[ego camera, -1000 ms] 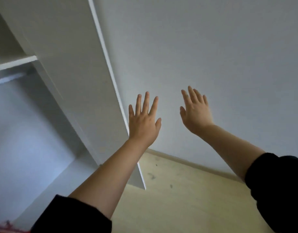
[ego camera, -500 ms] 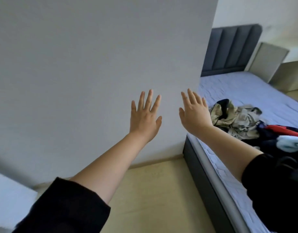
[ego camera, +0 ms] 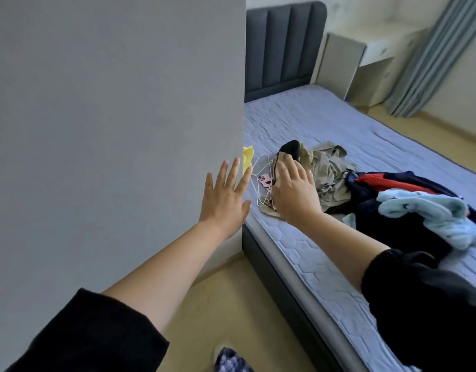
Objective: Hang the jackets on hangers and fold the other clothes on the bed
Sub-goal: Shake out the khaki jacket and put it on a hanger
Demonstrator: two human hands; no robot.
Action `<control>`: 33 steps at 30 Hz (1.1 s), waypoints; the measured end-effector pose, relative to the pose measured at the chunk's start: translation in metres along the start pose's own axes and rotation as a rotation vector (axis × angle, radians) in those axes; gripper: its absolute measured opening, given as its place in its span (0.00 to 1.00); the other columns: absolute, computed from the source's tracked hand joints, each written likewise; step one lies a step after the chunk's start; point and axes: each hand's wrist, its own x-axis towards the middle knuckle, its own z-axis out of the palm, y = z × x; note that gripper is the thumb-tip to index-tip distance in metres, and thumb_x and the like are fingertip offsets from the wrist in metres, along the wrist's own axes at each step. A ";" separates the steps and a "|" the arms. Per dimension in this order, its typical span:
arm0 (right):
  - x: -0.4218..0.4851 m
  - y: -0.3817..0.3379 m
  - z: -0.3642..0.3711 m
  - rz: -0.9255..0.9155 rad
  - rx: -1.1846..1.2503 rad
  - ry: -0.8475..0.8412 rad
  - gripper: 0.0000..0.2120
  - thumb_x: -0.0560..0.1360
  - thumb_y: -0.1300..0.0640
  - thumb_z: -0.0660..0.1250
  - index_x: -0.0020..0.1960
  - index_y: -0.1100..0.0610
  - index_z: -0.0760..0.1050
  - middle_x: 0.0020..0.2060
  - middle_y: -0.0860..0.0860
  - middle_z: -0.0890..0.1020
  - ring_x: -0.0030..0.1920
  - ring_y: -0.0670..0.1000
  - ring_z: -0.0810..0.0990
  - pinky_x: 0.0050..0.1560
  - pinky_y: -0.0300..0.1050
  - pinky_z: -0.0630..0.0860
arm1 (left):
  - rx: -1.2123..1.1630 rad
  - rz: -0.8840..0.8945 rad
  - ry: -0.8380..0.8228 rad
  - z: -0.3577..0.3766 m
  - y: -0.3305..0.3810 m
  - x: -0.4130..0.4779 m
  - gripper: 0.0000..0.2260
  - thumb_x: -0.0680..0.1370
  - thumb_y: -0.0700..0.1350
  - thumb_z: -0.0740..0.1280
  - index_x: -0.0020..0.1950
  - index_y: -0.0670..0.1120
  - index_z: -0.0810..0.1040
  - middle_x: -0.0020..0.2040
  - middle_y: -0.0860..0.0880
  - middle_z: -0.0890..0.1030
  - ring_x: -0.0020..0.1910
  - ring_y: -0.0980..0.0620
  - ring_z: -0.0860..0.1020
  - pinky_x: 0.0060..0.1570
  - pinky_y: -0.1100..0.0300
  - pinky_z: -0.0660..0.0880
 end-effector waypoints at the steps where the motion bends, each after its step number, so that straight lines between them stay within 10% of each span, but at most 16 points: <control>1: 0.012 0.004 0.005 0.031 0.012 -0.002 0.27 0.80 0.52 0.55 0.77 0.57 0.53 0.77 0.56 0.51 0.77 0.55 0.50 0.75 0.56 0.50 | -0.003 0.023 -0.006 0.006 -0.002 0.018 0.33 0.81 0.56 0.53 0.78 0.50 0.36 0.78 0.45 0.36 0.77 0.43 0.39 0.73 0.42 0.47; 12: 0.087 0.088 0.054 0.268 0.052 -0.046 0.26 0.80 0.53 0.56 0.76 0.58 0.56 0.77 0.56 0.55 0.76 0.56 0.52 0.75 0.55 0.50 | -0.142 0.208 -0.140 0.076 0.027 0.157 0.30 0.82 0.53 0.53 0.78 0.50 0.38 0.78 0.45 0.39 0.77 0.44 0.42 0.74 0.45 0.48; 33: 0.149 0.266 0.400 0.275 0.118 -0.370 0.28 0.79 0.52 0.56 0.76 0.57 0.54 0.77 0.57 0.54 0.75 0.57 0.54 0.73 0.53 0.53 | -0.549 -0.402 -0.362 0.429 0.125 0.213 0.28 0.82 0.52 0.54 0.78 0.53 0.42 0.79 0.49 0.41 0.77 0.46 0.44 0.73 0.45 0.50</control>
